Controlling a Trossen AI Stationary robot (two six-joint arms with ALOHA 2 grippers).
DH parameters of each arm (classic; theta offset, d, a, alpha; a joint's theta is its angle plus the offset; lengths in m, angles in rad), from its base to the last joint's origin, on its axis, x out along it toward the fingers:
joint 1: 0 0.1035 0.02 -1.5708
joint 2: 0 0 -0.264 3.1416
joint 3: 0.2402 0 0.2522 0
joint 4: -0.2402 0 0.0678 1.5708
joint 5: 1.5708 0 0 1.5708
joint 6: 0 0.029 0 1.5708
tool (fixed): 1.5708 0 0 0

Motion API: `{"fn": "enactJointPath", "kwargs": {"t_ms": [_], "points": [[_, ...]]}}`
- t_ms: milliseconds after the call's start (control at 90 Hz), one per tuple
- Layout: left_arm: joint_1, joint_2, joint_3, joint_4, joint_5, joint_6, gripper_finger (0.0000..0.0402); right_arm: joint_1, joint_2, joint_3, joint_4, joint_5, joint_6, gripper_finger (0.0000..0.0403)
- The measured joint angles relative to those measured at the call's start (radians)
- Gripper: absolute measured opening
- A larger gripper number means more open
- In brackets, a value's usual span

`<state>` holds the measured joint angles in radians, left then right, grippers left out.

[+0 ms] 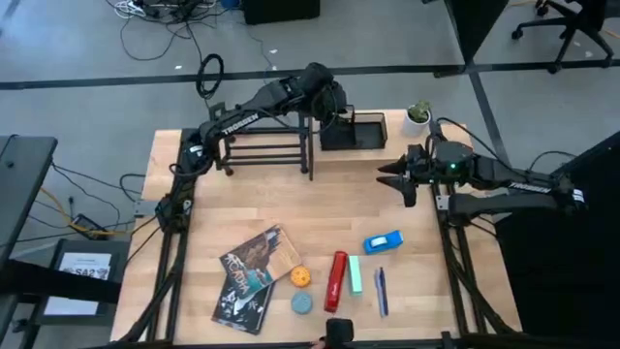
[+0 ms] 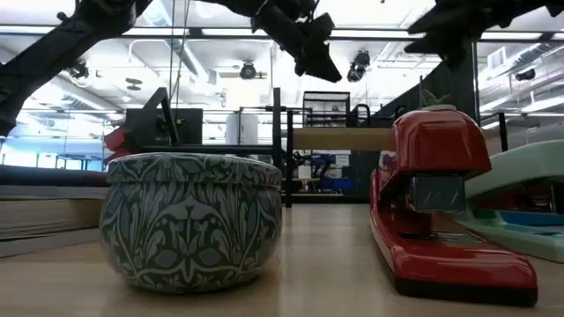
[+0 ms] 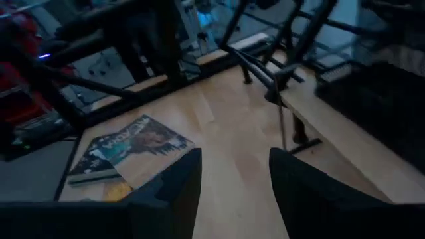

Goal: Stock shelves
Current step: Put the blue tape dispenser under the shelf

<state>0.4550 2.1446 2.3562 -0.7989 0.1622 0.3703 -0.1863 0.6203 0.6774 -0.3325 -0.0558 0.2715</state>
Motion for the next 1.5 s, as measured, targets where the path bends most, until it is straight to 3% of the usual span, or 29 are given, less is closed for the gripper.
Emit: {"fn": "enactJointPath", "kwargs": {"t_ms": [256, 489, 644, 811, 956, 1089, 1500], "points": [[-0.106, -0.054, 0.000, -0.019, -0.065, -0.039, 0.0106, 0.074, 0.001, 0.006, -0.021, -0.128, -0.091, 0.0148], [-0.261, -0.075, 0.000, -0.099, -0.095, -0.069, 0.0106, 0.171, 0.030, 0.006, -0.180, -0.185, -0.144, 0.0150], [-0.355, -0.074, 0.000, -0.232, -0.267, -0.104, 0.0106, 0.258, 0.068, 0.006, -0.394, -0.175, -0.150, 0.0180], [-0.411, -0.074, 0.000, -0.338, -0.442, -0.146, 0.0106, 0.352, 0.116, 0.006, -0.387, -0.119, -0.115, 0.0251], [-0.424, -0.074, 0.000, -0.383, -0.457, -0.166, 0.0106, 0.408, 0.207, 0.006, -0.396, -0.067, -0.092, 0.0307], [-0.424, -0.074, -0.008, -0.403, -0.459, -0.168, 0.0106, 0.432, 0.337, 0.006, -0.404, -0.056, -0.081, 0.0332], [-0.424, -0.073, -0.089, -0.428, -0.459, -0.167, 0.0106, 0.473, 0.693, 0.028, -0.545, -0.020, -0.056, 0.0320]]}}
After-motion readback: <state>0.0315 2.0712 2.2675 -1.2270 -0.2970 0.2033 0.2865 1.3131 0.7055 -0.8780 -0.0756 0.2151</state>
